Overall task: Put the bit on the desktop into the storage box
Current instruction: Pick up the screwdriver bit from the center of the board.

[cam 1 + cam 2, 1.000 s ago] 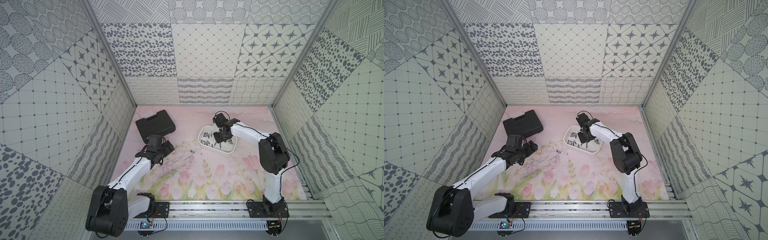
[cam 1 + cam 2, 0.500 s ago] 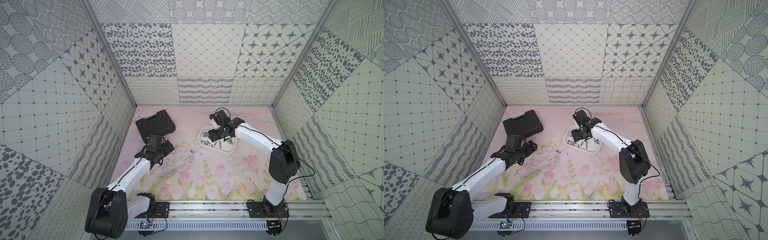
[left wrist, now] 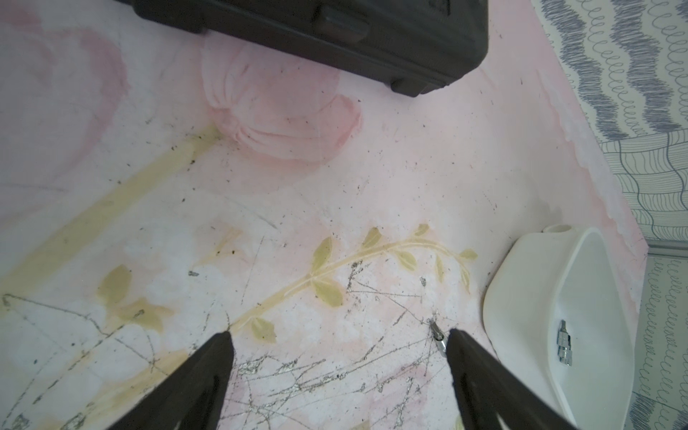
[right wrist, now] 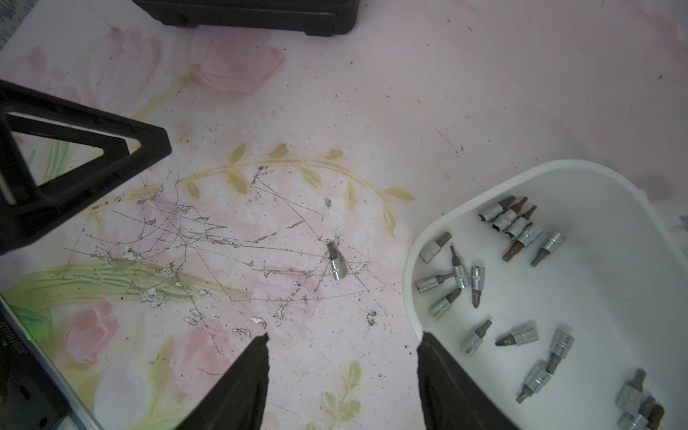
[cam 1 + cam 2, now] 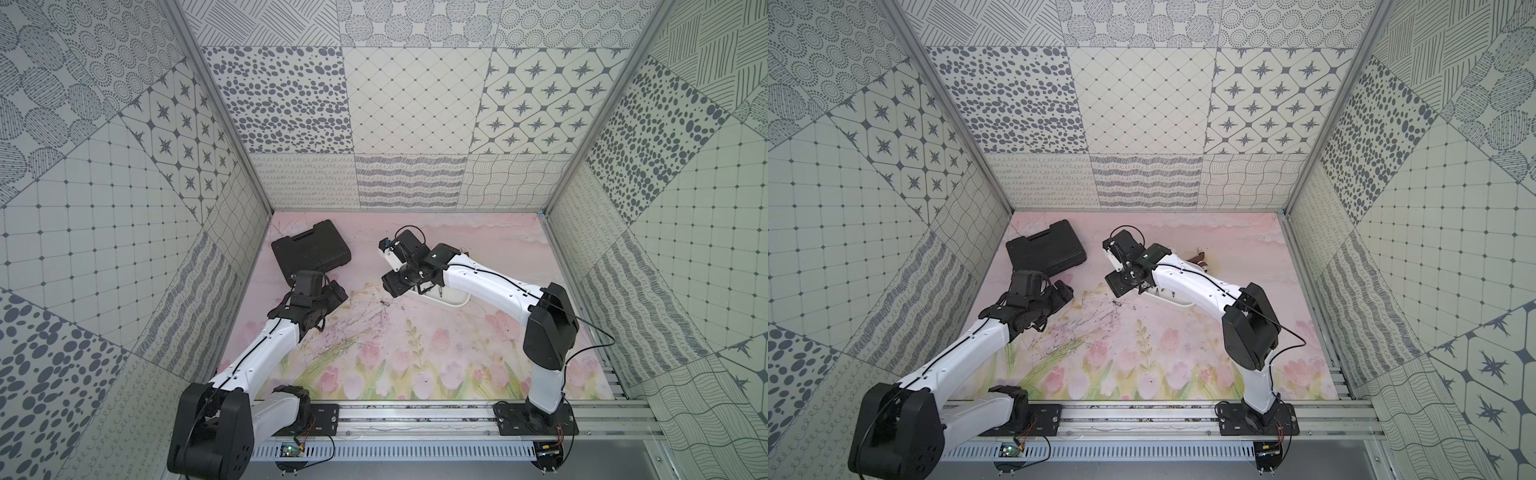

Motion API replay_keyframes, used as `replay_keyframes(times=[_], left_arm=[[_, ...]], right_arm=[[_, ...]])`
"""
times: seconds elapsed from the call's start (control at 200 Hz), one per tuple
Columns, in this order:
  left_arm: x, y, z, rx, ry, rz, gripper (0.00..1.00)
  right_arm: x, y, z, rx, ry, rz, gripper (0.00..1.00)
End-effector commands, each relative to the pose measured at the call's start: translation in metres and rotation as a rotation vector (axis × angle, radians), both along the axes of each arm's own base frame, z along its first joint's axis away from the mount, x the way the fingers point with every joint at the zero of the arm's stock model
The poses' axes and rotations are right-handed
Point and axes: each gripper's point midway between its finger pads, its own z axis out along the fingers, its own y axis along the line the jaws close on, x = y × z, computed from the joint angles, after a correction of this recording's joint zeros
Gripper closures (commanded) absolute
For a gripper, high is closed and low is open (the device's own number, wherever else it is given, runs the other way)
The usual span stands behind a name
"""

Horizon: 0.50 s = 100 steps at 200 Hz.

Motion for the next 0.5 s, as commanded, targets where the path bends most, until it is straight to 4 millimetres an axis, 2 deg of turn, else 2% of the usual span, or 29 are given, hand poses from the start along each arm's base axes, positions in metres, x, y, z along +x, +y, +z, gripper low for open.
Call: replay_keyframes(times=[0.0, 0.245, 0.495], left_arm=[[-0.003, 0.007, -0.002, 0.024, 0.01, 0.026, 0.06], [-0.004, 0.008, -0.003, 0.027, 0.012, 0.028, 0.06], [-0.002, 0.006, -0.003, 0.017, 0.012, 0.022, 0.06]], right_arm=[[-0.006, 0.016, -0.011, -0.027, 0.013, 0.053, 0.37], [-0.013, 0.033, -0.036, -0.06, 0.054, 0.089, 0.44], [-0.013, 0.031, -0.069, -0.137, 0.089, 0.095, 0.48]])
